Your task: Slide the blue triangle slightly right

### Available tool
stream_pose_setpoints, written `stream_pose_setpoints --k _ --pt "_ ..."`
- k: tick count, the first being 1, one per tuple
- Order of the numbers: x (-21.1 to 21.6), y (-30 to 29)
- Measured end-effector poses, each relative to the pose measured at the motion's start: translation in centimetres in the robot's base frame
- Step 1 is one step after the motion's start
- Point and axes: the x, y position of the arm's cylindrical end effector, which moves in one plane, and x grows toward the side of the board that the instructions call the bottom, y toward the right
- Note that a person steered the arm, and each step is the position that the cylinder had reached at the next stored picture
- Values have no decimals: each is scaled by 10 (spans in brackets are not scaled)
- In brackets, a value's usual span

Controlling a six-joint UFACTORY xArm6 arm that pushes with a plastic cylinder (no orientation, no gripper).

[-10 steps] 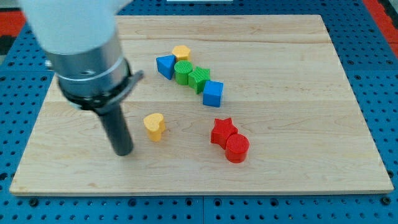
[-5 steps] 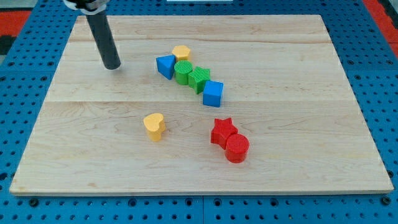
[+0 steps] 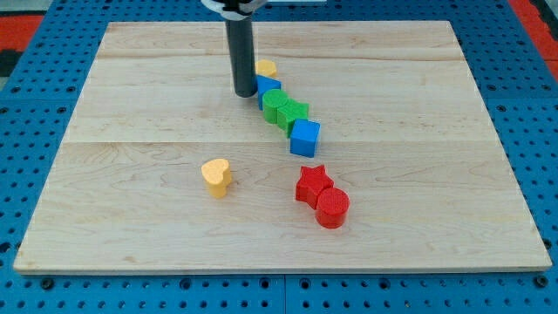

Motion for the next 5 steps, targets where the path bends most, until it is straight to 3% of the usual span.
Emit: stream_pose_setpoints --k 5 --pt "-3 94"
